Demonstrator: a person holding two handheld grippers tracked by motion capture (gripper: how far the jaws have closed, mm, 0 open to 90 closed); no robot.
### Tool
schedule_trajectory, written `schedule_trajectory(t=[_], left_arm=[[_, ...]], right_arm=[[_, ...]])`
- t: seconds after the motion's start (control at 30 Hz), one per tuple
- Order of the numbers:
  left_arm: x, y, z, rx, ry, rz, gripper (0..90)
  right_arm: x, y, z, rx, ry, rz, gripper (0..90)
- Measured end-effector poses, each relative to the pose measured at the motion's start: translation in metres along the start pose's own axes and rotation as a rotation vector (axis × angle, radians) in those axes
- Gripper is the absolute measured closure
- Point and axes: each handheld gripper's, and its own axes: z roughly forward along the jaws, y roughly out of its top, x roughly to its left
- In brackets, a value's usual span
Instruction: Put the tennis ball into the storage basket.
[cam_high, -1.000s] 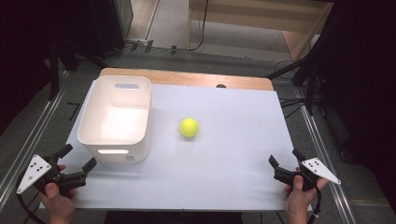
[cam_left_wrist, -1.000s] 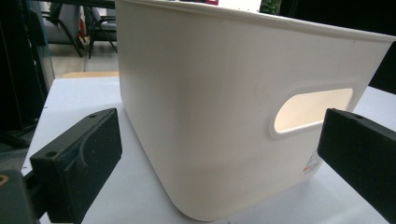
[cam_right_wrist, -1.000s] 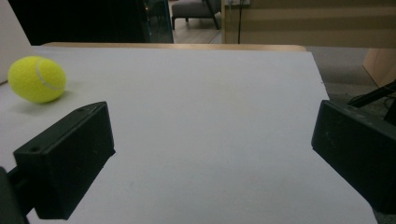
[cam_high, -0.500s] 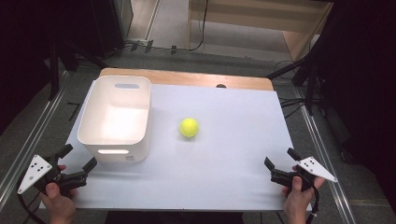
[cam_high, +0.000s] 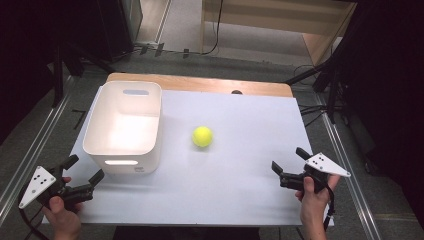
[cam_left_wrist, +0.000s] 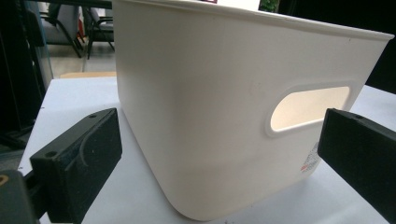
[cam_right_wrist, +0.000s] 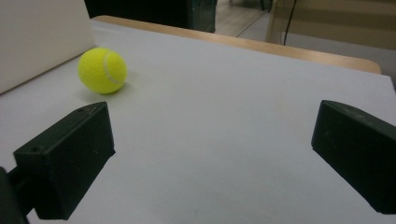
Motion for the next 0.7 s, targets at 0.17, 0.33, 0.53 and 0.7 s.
schedule_trajectory(t=[0.17, 0.33, 0.53, 0.7], left_arm=[[0.0, 0.0, 0.0, 0.001, -0.001, -0.002, 0.0], [0.001, 0.0, -0.001, 0.002, -0.002, -0.004, 0.0], [0.001, 0.0, -0.001, -0.001, -0.003, -0.007, 0.0], [0.001, 0.0, -0.002, -0.007, -0.008, -0.009, 0.0]], right_arm=[[0.003, 0.01, 0.008, 0.04, 0.035, -0.013, 0.0], [0.009, 0.019, 0.02, 0.086, 0.084, -0.041, 0.0], [0.021, 0.03, 0.041, 0.135, 0.135, -0.078, 0.0], [0.027, 0.037, 0.052, 0.149, 0.158, -0.09, 0.0]])
